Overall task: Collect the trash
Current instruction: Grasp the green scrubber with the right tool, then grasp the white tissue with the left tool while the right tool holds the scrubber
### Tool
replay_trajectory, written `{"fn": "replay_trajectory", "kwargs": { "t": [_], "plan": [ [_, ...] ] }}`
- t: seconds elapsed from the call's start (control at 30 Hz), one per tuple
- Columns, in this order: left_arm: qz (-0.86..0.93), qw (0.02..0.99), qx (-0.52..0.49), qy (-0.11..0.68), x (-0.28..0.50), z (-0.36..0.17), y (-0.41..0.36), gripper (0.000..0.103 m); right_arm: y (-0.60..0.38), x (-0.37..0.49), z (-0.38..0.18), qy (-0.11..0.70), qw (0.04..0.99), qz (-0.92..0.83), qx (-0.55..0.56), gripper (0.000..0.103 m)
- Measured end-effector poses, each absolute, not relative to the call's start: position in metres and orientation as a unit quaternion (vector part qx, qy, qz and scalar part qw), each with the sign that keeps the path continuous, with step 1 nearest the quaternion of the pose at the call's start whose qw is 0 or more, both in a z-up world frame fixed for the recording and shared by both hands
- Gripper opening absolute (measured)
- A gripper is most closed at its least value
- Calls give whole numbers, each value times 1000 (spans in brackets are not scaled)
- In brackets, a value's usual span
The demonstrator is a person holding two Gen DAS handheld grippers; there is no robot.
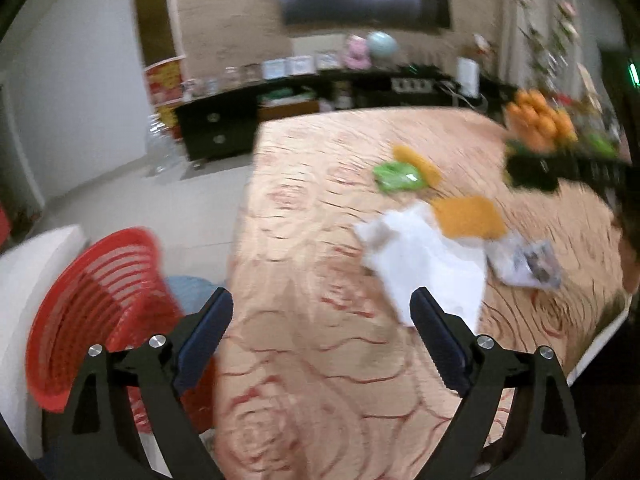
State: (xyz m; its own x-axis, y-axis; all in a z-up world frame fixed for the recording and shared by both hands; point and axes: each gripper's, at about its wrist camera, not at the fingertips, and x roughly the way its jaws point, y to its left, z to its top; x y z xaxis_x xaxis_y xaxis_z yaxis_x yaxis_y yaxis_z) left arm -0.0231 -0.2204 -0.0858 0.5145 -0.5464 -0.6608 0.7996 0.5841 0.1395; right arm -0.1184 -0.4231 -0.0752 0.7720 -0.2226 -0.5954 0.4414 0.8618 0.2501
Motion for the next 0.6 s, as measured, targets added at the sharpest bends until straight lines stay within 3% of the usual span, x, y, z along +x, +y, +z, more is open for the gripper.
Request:
{"fn": "replay_trajectory", "kwargs": {
  "t": [0.17,0.6],
  "plan": [
    [-421,817,273,283,-38,-108,-261,87,-429,-122,-76,282,920,-181,202,48],
    [-470,763,280,344,-21,-142,-325,87,-440,-129,-78,277,916,-179,226,48]
  ]
}}
